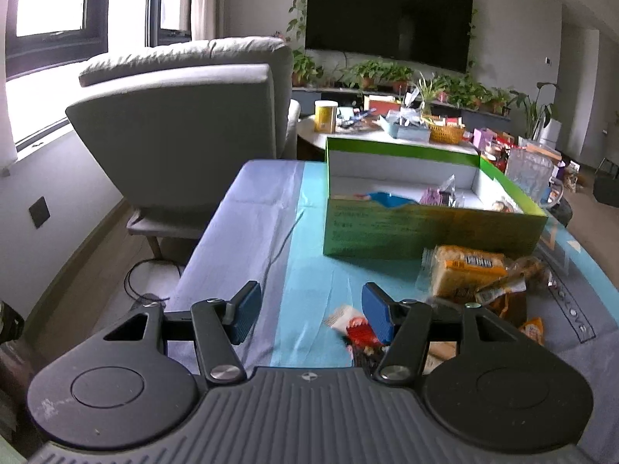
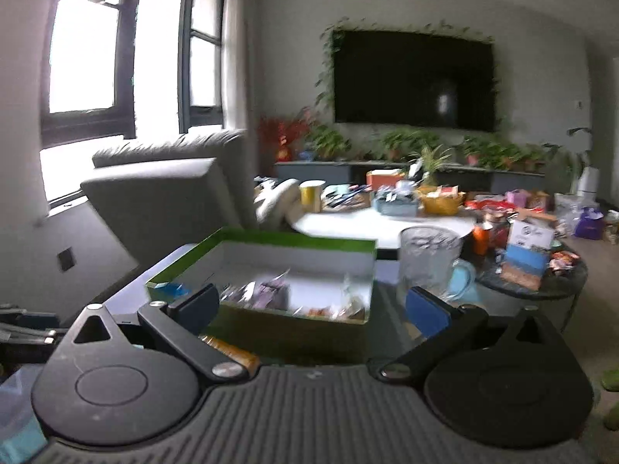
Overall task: Organize snacks
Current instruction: 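Move both tools back over the remaining snack pile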
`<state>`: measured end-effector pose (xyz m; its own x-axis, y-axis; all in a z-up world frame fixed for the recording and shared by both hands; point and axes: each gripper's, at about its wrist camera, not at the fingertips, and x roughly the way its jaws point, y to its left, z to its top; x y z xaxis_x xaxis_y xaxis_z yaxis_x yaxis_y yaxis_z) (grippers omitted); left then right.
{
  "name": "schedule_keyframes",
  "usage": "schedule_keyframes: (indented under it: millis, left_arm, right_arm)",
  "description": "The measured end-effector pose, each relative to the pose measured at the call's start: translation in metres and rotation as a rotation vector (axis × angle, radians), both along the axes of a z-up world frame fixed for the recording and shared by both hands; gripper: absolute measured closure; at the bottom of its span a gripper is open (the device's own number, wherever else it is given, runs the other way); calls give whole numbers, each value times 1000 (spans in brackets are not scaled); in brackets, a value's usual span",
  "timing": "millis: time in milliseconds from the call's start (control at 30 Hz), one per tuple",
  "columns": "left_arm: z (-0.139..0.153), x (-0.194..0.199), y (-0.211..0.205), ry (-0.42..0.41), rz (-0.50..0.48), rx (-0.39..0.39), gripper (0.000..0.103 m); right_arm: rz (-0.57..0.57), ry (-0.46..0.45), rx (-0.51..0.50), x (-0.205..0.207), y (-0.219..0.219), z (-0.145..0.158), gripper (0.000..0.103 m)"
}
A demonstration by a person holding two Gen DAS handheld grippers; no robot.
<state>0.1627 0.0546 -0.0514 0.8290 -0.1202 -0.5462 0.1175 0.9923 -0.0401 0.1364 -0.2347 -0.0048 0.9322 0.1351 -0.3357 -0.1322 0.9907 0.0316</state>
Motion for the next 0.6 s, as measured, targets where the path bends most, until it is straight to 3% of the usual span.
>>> schedule_keyframes:
  millis: [167, 300, 600]
  left_arm:
    - [-10, -8, -1, 57, -36, -7, 48]
    - [-14, -17, -8, 79, -93, -4, 48]
    - [-19, -17, -34, 84, -150, 51, 48]
  right_arm:
    - [-55, 10, -48, -1, 4, -12, 41]
    - [-75, 88, 22, 0, -4, -23, 41]
    - [-162, 123, 64, -2, -11, -32, 41]
